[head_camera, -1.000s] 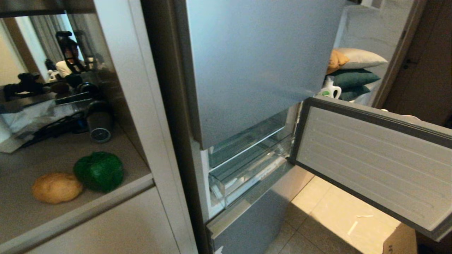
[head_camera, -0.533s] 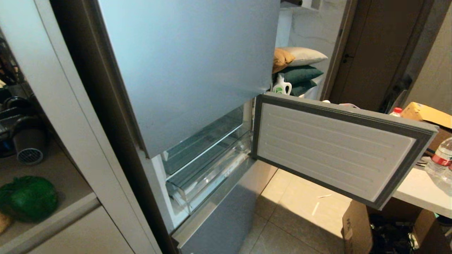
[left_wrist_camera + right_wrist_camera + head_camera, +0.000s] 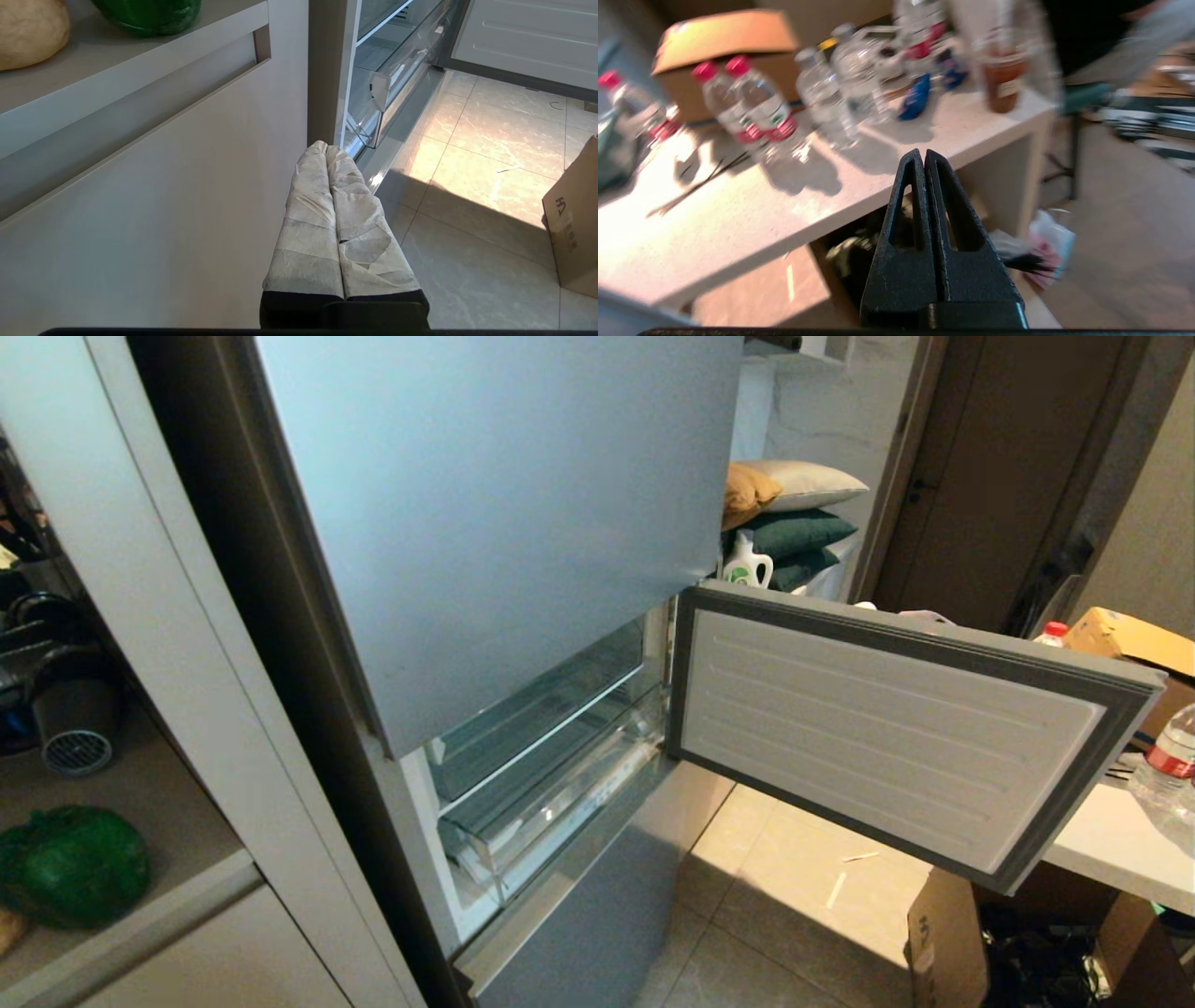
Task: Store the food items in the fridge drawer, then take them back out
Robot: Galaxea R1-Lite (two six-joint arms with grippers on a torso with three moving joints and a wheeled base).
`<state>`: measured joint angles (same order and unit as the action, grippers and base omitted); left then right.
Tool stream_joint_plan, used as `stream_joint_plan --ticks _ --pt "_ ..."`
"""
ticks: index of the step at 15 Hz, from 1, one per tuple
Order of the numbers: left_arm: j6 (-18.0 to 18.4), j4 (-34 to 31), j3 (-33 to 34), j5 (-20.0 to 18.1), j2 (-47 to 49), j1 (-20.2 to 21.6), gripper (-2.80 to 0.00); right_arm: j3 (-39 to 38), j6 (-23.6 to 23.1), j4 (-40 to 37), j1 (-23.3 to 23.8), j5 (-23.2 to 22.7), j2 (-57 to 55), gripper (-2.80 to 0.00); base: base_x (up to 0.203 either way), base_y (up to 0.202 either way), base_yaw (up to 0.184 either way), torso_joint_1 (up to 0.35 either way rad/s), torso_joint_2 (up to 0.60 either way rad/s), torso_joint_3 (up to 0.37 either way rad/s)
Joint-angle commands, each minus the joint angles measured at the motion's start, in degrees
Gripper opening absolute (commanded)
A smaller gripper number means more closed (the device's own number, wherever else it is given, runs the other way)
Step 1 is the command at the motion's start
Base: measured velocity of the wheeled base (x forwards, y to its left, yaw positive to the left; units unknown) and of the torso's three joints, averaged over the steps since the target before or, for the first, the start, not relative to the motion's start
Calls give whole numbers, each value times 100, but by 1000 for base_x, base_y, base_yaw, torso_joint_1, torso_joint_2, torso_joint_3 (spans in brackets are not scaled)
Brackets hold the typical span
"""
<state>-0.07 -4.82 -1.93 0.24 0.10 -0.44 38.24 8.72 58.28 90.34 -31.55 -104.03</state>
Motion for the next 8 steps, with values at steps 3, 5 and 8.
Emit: stream_joint_plan --ticks 3,5,8 --pt "-1 -2 -1 2 -1 0 -280 401 -99 248 -141 -914 -952 -280 0 0 0 0 0 0" --pt "-1 -2 -1 2 -1 0 -280 528 -119 257 -546 -928 -1174 -280 0 0 0 0 0 0" --pt "-1 -2 -1 2 -1 0 -280 694 -114 254 -1267 -508 -1387 -280 0 0 0 0 0 0"
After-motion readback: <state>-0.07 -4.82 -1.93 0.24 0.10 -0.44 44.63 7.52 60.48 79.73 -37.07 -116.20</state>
